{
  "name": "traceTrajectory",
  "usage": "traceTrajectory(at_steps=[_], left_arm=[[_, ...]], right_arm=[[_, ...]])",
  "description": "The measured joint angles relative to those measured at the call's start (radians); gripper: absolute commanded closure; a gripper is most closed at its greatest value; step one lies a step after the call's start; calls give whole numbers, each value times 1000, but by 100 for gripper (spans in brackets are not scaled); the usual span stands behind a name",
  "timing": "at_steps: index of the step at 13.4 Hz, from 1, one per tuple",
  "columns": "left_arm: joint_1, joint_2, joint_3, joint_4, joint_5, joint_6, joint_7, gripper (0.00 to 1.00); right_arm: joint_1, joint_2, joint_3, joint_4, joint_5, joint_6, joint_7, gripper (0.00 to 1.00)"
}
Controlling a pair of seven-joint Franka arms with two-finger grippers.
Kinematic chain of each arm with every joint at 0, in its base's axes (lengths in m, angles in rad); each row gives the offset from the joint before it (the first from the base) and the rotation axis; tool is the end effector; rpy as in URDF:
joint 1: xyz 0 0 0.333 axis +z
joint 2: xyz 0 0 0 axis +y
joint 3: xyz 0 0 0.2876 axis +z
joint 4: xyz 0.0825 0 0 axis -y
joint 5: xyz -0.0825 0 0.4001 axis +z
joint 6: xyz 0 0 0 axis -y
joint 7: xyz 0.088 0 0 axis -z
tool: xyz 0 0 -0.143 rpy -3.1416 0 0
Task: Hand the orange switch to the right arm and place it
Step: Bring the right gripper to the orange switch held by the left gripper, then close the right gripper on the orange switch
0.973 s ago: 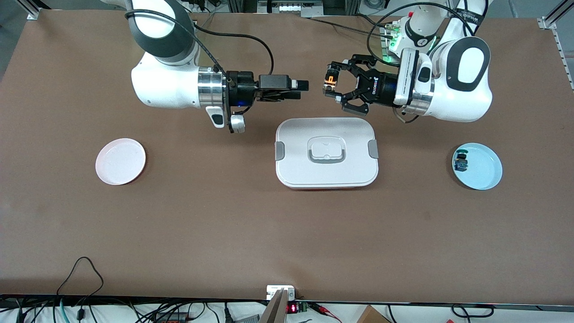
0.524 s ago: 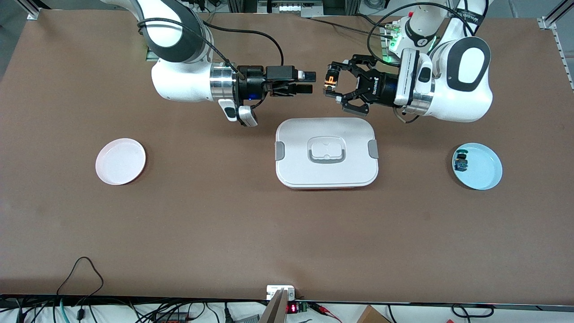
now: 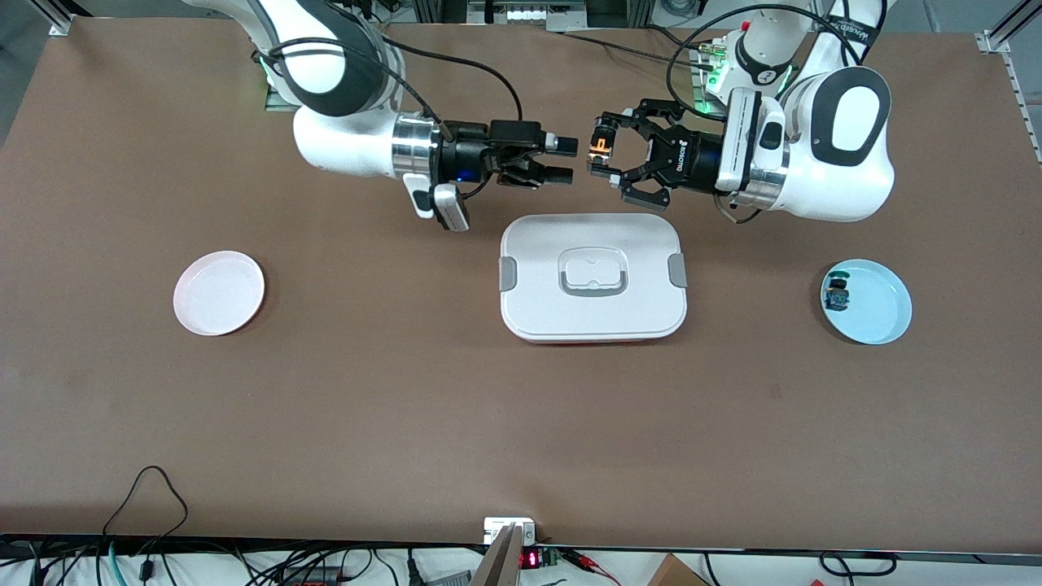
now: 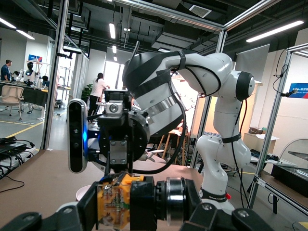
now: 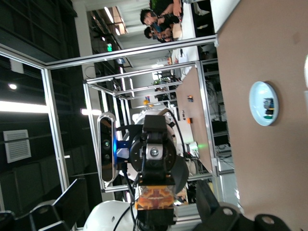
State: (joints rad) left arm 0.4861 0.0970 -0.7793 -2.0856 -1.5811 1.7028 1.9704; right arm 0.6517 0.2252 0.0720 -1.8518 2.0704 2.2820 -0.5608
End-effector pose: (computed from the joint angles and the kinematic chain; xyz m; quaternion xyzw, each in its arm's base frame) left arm 0.5109 -0.2834 0.4138 0.5026 -0.4956 0.4019 0.5833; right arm 0.4865 0.4860 0.4179 -0.6965 0.0939 0.0088 0.7113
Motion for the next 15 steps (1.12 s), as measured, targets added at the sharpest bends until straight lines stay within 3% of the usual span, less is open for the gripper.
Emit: traceTrajectory(at_steps=[7, 15], left_arm=[[0, 0, 0, 0, 0, 0, 0, 100], [0, 0, 0, 0, 0, 0, 0, 100]], right_arm=[[14, 0, 15, -2, 32, 105, -125, 0], [24, -3, 28, -2, 48, 119, -138, 2]])
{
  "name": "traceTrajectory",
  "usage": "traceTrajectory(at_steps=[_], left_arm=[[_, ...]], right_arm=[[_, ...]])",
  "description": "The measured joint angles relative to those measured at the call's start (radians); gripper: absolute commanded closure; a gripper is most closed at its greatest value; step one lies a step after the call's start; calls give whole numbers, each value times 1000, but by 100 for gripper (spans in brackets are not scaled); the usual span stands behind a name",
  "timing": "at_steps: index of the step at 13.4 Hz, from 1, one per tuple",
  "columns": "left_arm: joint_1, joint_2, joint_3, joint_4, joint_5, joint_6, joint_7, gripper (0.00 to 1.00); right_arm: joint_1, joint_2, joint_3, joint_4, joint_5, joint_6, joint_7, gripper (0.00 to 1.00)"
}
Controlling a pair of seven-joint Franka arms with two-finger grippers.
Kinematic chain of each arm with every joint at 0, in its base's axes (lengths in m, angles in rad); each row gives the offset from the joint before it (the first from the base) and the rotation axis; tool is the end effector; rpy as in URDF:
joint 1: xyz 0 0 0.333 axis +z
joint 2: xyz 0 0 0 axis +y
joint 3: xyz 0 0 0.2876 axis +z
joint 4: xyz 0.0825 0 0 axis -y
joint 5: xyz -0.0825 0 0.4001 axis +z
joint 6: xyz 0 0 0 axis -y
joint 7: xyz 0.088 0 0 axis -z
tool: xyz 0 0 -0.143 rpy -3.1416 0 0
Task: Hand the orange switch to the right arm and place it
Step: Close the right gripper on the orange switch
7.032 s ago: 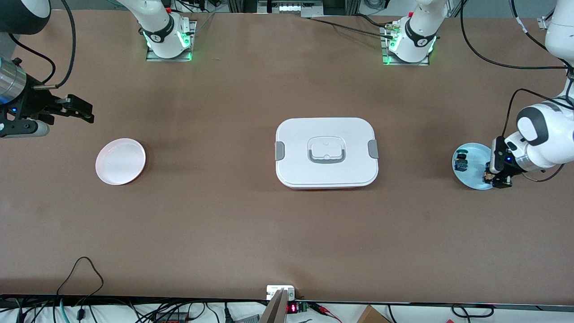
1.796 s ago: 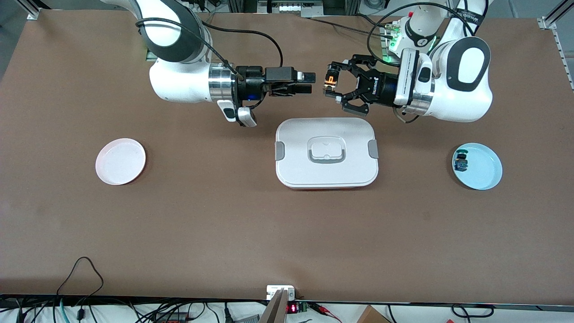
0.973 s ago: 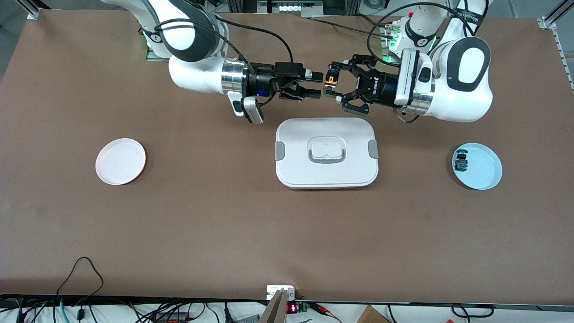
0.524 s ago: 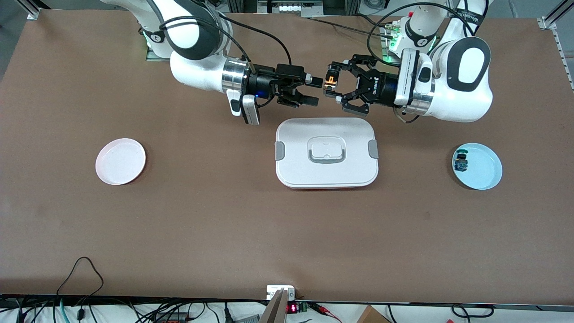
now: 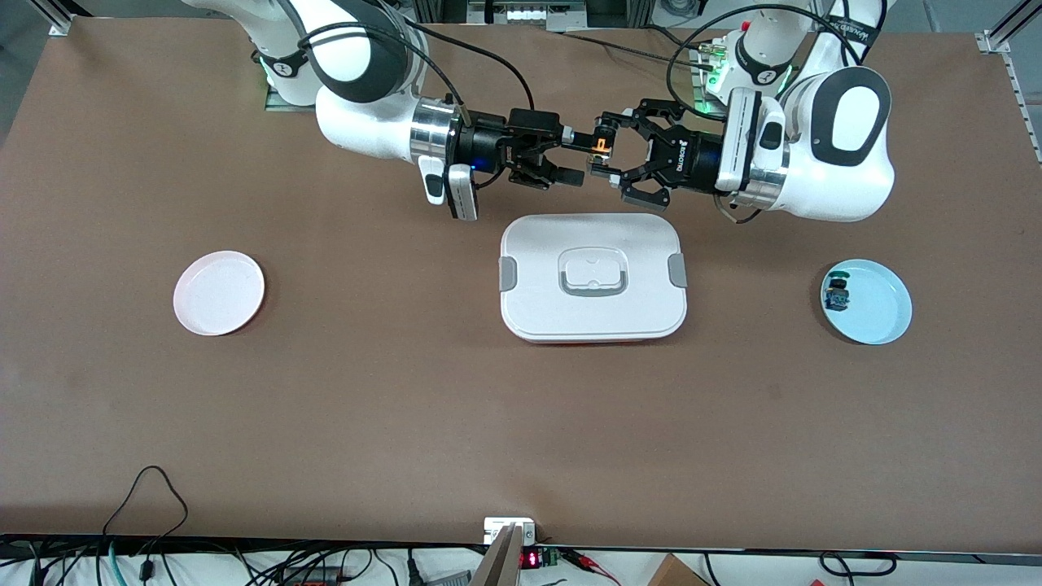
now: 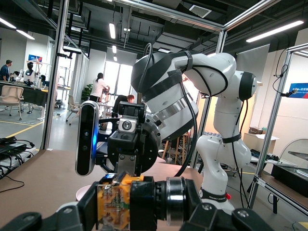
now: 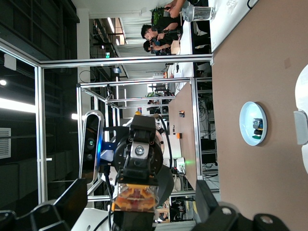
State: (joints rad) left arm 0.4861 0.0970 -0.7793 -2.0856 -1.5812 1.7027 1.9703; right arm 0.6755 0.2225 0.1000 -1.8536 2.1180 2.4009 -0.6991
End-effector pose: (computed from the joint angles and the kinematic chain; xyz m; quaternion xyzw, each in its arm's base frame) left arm 0.5109 -0.2834 0.4138 0.5026 -0.4955 0.4019 0.5834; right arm 0.4735 0.4972 0.4097 -0.7153 0.0811 -0.0479 0.6924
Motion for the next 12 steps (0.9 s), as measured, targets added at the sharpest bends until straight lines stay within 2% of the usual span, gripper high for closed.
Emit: traceTrajectory(at_steps=[12], left_arm=[[0, 0, 0, 0, 0, 0, 0, 100]], right_arm=[[22, 8, 4, 0, 25, 8, -2, 5]])
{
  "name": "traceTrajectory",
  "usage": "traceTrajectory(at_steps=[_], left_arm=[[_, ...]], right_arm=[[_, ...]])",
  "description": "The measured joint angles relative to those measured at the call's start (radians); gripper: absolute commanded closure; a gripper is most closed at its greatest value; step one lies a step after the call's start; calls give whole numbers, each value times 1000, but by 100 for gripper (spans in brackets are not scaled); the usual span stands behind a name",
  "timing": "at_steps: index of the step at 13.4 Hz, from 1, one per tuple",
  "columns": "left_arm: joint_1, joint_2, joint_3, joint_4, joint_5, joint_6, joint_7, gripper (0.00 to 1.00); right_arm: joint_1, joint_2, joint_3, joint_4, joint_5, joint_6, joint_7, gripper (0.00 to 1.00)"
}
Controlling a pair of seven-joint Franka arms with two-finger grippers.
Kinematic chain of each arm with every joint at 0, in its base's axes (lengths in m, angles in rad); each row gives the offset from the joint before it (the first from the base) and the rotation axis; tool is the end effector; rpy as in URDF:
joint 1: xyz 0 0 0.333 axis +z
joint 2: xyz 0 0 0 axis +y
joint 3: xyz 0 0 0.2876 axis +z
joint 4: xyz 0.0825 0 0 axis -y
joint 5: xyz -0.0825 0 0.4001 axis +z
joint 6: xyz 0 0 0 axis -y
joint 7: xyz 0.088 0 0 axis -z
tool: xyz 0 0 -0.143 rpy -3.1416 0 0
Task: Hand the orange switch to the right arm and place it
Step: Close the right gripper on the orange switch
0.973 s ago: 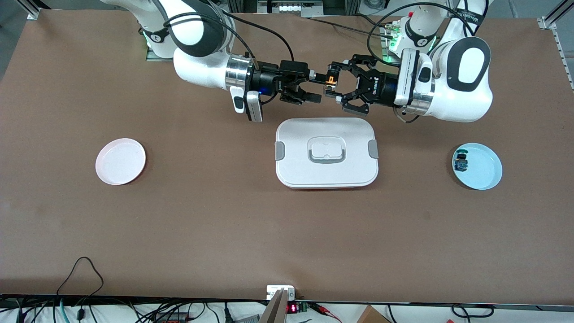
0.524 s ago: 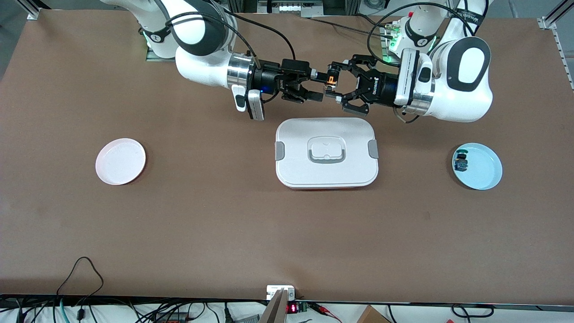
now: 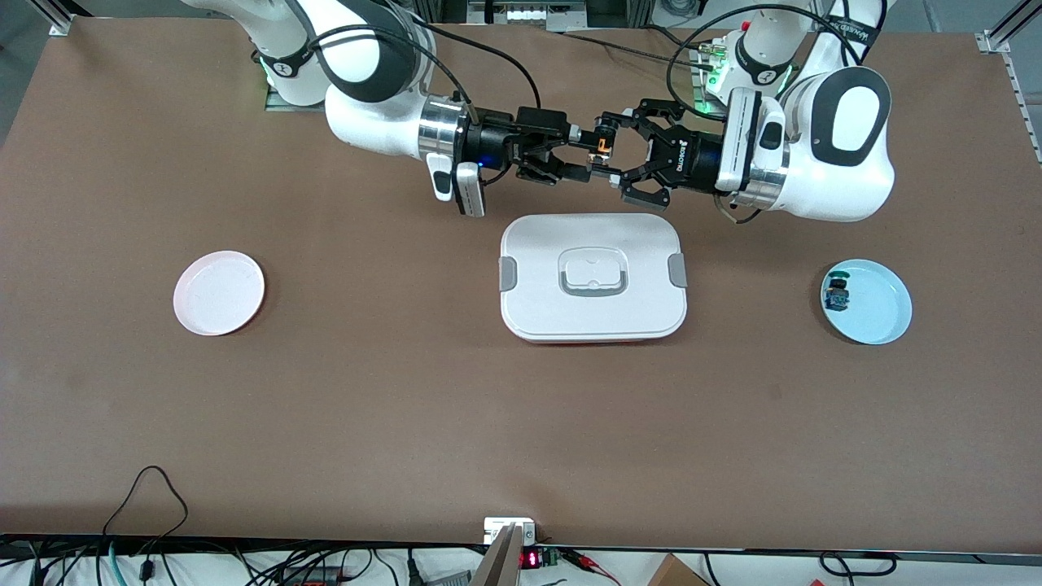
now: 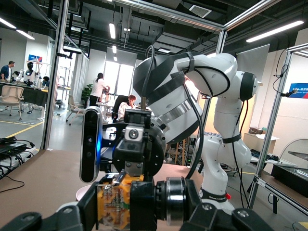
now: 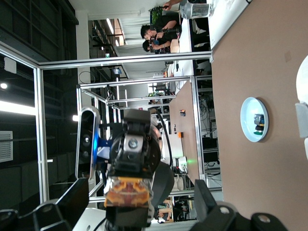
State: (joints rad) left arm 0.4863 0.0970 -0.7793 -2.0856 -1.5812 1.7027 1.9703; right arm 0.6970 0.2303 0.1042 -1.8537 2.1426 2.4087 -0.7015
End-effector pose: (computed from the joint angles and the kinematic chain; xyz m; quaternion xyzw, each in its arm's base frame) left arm 0.5109 -0.2833 0.4138 0.5026 -0.4955 0.4019 0.5834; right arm 0.4623 0.5086 0.4042 -0.7143 0.0854 -0.0376 0.6935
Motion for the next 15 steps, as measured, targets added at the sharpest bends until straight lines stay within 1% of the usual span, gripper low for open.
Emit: traceTrajectory(at_steps=[3, 4, 6, 12, 13, 14, 15], left_arm=[[0, 0, 0, 0, 0, 0, 0, 100], [0, 0, 0, 0, 0, 0, 0, 100], [0, 0, 0, 0, 0, 0, 0, 100], [1, 0, 0, 0, 0, 0, 0, 100], [1, 0, 0, 0, 0, 0, 0, 100], [1, 0, 0, 0, 0, 0, 0, 100], [1, 0, 0, 0, 0, 0, 0, 100]], right_arm=[[5, 0, 0, 2, 1, 0, 0, 8], [5, 0, 0, 3, 2, 0, 0, 13], [5, 0, 0, 6, 3, 0, 0, 19], [5, 0, 0, 10, 7, 0, 0, 23], [5, 0, 0, 11, 7, 0, 0, 25], [5, 0, 0, 11, 7, 0, 0, 32], [5, 0, 0, 11, 7, 0, 0, 43]])
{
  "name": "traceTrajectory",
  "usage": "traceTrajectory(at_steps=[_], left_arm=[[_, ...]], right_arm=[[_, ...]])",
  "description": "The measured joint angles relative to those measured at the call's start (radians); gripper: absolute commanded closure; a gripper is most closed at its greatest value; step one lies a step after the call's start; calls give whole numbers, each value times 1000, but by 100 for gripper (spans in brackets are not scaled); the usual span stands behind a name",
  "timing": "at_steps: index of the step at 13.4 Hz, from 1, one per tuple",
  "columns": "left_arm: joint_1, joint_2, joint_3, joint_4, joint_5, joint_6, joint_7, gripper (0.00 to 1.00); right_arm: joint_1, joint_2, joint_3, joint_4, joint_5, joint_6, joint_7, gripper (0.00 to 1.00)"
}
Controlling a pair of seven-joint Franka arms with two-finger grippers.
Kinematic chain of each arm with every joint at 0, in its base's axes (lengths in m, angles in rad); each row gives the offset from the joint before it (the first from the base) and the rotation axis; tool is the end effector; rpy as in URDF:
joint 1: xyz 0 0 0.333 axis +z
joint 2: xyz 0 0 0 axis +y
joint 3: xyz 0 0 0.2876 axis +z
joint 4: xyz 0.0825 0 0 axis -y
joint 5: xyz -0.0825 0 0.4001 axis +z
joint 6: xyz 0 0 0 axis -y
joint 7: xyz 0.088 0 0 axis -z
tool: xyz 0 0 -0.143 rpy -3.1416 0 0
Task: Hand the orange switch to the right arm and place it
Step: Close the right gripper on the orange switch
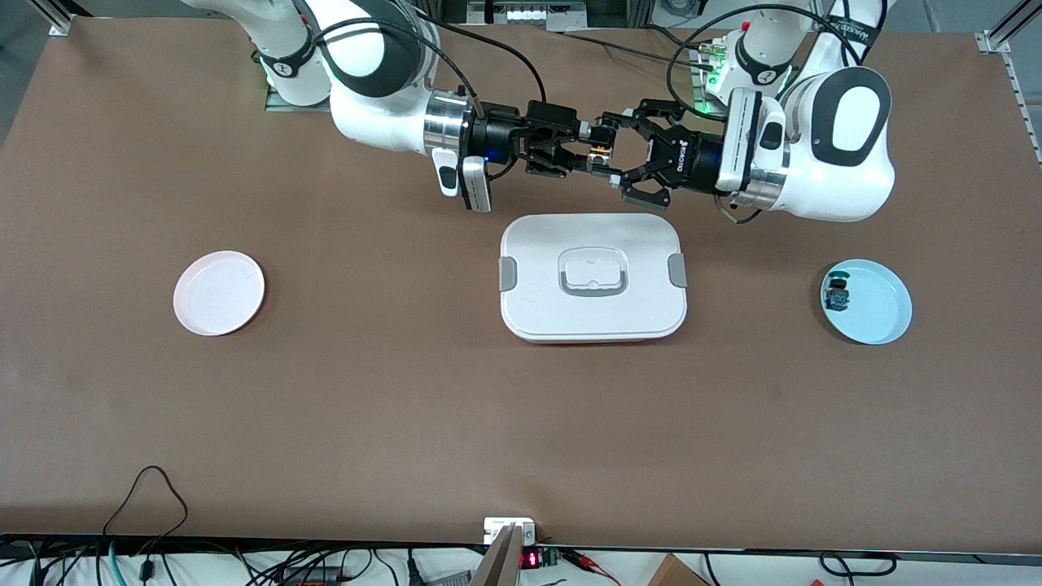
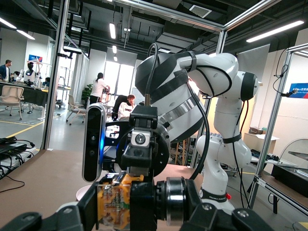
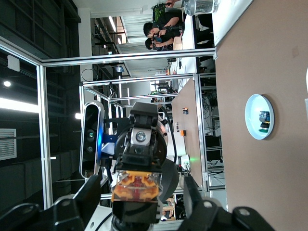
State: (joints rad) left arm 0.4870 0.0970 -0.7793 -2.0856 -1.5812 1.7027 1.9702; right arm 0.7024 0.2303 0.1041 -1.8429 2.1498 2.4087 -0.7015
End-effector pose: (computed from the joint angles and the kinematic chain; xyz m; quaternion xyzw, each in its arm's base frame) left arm 0.5111 -0.2829 0.4138 0.5028 -0.4953 0.4021 0.5832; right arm 0.4612 0.5124 0.4102 -0.7102 0.0840 -0.0376 0.6980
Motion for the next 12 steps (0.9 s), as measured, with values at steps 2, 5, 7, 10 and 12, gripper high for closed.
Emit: traceTrajectory(at_steps=[2, 5, 7, 10, 12], left_arm=[[0, 0, 0, 0, 0, 0, 0, 100], [2, 0, 0, -2, -5, -1, 4, 100], [2, 0, 0, -2, -6, -1, 4, 100], [2, 0, 0, -2, -6, -1, 4, 87], [4, 0, -1, -2, -6, -1, 4, 1]], right_arm=[[0, 0, 0, 0, 0, 0, -5, 68], [0, -1, 0, 4, 4, -1, -21, 83], [0, -1, 0, 4, 4, -1, -21, 85], [0, -1, 0, 5, 4, -1, -21, 86], [0, 0, 0, 6, 4, -1, -22, 87]])
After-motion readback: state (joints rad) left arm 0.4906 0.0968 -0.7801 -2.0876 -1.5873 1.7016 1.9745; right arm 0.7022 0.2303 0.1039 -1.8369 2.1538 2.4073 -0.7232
